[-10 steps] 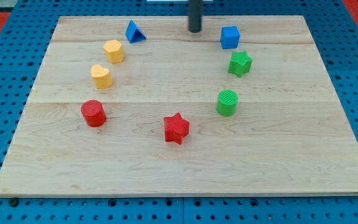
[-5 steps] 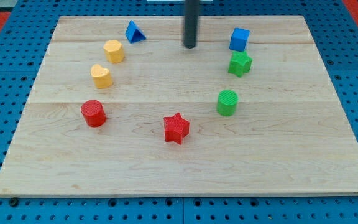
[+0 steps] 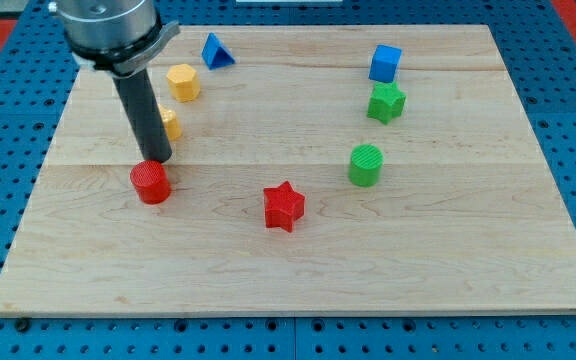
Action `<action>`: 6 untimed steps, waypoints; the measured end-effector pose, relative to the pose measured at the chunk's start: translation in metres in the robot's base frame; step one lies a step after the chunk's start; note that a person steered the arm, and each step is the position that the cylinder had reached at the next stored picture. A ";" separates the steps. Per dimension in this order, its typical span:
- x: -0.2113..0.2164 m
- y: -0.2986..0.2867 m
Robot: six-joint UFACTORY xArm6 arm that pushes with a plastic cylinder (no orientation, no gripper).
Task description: Move the red circle to the bottom right of the yellow heart
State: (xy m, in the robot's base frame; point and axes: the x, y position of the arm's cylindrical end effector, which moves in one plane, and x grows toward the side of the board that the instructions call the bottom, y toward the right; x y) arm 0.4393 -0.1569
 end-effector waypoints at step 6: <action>0.099 0.091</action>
